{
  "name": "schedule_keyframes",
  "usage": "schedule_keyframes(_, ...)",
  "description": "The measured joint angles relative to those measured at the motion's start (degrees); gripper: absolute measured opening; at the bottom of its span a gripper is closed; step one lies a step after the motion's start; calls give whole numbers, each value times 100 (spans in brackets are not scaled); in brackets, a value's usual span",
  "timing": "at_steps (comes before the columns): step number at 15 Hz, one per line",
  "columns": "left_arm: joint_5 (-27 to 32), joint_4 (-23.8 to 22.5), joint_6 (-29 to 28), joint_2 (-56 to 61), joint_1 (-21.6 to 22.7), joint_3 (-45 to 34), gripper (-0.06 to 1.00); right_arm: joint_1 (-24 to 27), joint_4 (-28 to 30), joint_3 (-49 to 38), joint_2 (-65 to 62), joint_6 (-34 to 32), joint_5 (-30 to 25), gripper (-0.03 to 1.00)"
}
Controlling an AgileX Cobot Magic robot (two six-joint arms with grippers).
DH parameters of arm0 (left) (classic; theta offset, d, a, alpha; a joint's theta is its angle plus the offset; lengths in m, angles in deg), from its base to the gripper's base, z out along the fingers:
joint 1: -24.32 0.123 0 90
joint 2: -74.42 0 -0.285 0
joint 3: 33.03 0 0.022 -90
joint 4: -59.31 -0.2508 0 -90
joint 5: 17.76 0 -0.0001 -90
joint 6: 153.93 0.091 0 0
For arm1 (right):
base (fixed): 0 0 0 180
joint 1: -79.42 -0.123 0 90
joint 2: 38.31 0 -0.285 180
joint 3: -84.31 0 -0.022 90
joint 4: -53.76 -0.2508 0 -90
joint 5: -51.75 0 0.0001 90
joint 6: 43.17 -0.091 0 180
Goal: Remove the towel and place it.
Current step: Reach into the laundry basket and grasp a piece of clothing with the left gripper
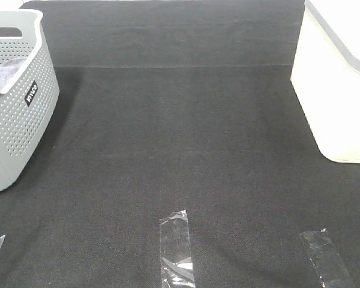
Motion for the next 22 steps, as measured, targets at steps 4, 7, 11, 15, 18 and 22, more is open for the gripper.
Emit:
schedule_keyframes(4,0,0,0,0,0,0,44,0,0,0,0,0,0,58)
schedule_keyframes(7,0,0,0,0,0,0,44,0,0,0,0,0,0,58)
schedule_keyframes(11,0,0,0,0,0,0,44,0,0,0,0,0,0,58)
schedule_keyframes(15,0,0,0,0,0,0,44,0,0,0,0,0,0,58)
schedule_keyframes(18,0,0,0,0,0,0,44,0,0,0,0,0,0,58)
schedule_keyframes(22,0,0,0,0,0,0,44,0,0,0,0,0,0,58)
